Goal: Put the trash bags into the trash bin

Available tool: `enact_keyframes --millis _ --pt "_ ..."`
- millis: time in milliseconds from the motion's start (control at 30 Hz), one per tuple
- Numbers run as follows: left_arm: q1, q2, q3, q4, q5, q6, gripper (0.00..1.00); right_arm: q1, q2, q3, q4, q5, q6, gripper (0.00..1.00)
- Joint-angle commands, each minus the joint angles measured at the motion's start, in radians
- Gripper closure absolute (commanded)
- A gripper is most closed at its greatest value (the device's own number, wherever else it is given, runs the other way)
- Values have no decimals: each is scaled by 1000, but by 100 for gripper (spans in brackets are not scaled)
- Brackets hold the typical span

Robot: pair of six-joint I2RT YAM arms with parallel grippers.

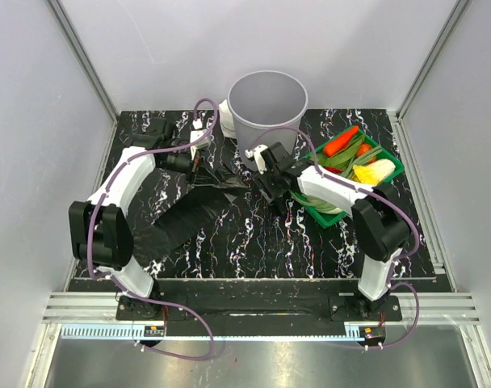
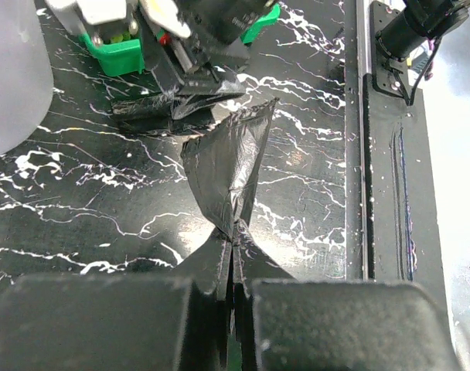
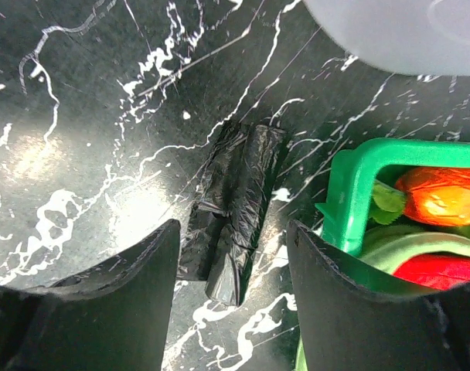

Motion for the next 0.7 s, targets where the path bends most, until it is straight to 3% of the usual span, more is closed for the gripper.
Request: enact_keyframes --millis 0,433,567,667 --pt "33 -54 -3 -57 55 77 100 -2 52 -4 21 -1 -18 37" --pt "94 -40 6 -226 92 261 100 -4 132 -11 33 36 -32 38" --pt "105 -37 17 -230 97 262 100 -6 149 -18 33 34 -32 43" --pt "117 -40 25 -230 98 255 100 -6 147 -19 32 25 -31 51"
